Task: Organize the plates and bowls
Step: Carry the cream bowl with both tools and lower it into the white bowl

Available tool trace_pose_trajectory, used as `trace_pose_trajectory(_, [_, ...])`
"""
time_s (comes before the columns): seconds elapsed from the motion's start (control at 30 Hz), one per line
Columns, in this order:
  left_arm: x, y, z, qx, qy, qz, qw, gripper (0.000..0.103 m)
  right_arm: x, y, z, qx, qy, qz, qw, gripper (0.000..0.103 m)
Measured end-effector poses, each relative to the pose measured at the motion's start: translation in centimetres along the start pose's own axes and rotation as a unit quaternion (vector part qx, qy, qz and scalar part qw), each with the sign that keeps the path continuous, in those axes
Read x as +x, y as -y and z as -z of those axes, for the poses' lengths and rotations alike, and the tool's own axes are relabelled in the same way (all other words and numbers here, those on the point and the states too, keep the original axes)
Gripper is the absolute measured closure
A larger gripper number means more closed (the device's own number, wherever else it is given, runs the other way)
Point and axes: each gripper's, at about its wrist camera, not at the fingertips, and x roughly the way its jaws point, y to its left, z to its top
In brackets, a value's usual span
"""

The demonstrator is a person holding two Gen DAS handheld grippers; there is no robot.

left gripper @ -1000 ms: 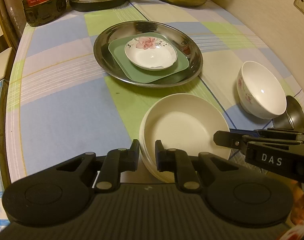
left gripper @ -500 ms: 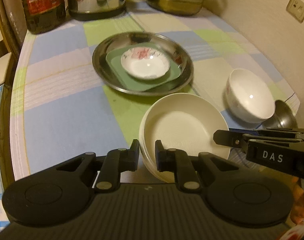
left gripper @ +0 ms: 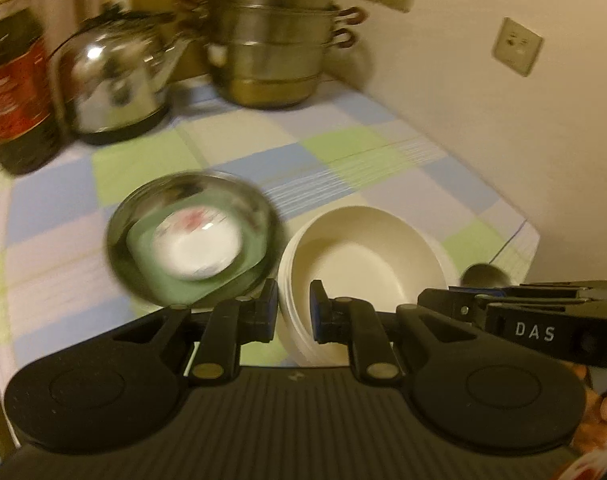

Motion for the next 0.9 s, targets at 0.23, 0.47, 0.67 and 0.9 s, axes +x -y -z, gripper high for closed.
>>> trace_pose_trajectory(0.23, [3.8,3.0,-2.9,0.011,-0.003,0.039,0.9992,0.089,-1.0,4.2,-3.0,0.025,0.002,0.031,0.999,0.088])
trace_pose_trajectory(0.47, [6.8,4.7,-3.4,0.018,-0.021,0.049,0.9984,0.089,-0.1,7.4,-3.9,0.046,-0.014,0.048,0.998,0.088])
trace_pose_trajectory(0.67, [9.0,4.5,-2.7,0.005,-0.047,0.050,0.9976,0.089,0.7,9.0,-3.5,0.055,-0.026,0.052,0.997,0.088])
trace_pose_trajectory(0.9, [10.1,4.4,-2.2,-0.001,-0.062,0.044,0.9971,0.089,1.7,9.8,-3.5,0.059,-0.036,0.050,0.996,0.088])
